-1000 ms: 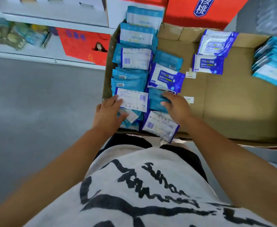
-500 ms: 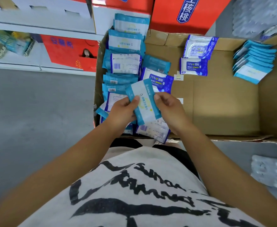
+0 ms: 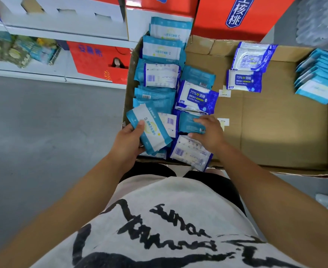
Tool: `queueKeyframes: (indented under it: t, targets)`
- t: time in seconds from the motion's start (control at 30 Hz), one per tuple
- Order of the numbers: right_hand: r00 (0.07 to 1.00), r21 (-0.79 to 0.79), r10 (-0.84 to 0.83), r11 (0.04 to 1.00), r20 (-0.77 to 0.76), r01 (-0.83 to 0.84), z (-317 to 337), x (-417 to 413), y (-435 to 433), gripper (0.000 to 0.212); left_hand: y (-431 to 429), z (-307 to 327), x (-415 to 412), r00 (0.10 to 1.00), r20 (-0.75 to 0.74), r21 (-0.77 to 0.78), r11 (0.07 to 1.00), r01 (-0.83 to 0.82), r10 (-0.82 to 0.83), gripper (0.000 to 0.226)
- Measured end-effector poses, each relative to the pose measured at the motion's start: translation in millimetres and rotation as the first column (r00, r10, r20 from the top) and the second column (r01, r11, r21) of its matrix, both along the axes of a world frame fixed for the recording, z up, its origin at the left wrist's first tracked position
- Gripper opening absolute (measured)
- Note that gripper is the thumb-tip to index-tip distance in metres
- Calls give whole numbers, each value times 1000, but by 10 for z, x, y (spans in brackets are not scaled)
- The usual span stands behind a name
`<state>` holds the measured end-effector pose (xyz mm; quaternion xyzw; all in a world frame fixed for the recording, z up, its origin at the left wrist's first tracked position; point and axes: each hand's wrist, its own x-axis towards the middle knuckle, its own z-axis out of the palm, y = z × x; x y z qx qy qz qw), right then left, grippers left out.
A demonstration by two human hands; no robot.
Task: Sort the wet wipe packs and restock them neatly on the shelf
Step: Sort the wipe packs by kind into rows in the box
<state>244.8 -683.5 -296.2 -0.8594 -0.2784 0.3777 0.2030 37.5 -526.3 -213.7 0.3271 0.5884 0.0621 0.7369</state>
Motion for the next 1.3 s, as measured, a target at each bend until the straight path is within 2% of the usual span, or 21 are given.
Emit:
queueKeyframes:
  t: [0.13, 0.33, 0.4, 0.43, 0.5, 0.6, 0.73, 0.9, 1.03, 1.1, 1.2, 1.3]
  targets:
    - [1000, 23, -10, 1000, -7, 11, -120, 74, -5, 66, -16, 37, 2, 1000, -12, 14, 1000, 3, -3, 15]
    - [999, 103, -36, 994, -4, 37, 27, 185, 8, 31, -14, 53, 52, 1000, -20, 15, 1000, 10, -10, 15]
    - [995, 170, -100, 981, 21, 95, 180, 198, -37, 21, -25, 53, 81, 1000, -13, 17, 1000, 17, -17, 13]
    - [988, 205, -152, 968, 12, 146, 264, 196, -62, 23, -32, 51, 96, 1000, -12, 23, 999, 29, -29, 13]
    - [965, 250, -260, 933, -34, 260, 462, 176, -102, 27, -45, 55, 136, 998, -11, 38, 997, 60, -60, 15]
    - [907, 297, -386, 857, -170, 421, 802, 82, -104, 21, -84, 71, 230, 997, 0, 17, 997, 80, -80, 17]
    - [802, 272, -448, 777, -394, 568, 1053, -134, -53, 20, -166, 117, 346, 992, 55, -36, 993, 115, -113, 16]
    - [854, 285, -390, 824, -344, 490, 983, -363, 109, 18, -235, 188, 343, 957, 145, -8, 967, 256, -252, 23]
    - [807, 214, -379, 832, -454, 511, 886, -565, 258, 17, -227, 138, 197, 944, 117, 46, 951, 305, -308, 23]
    - [801, 194, -376, 840, -466, 507, 813, -579, 356, 18, -168, 89, 96, 967, 85, 29, 970, 240, -241, 30]
    - [868, 241, -340, 865, -361, 439, 739, -488, 581, 14, -23, 25, -73, 997, 19, 55, 996, 71, -72, 30]
    - [969, 298, -152, 932, -196, 206, 684, -386, 915, 18, 133, 34, -234, 999, -29, 91, 995, -34, 37, 29]
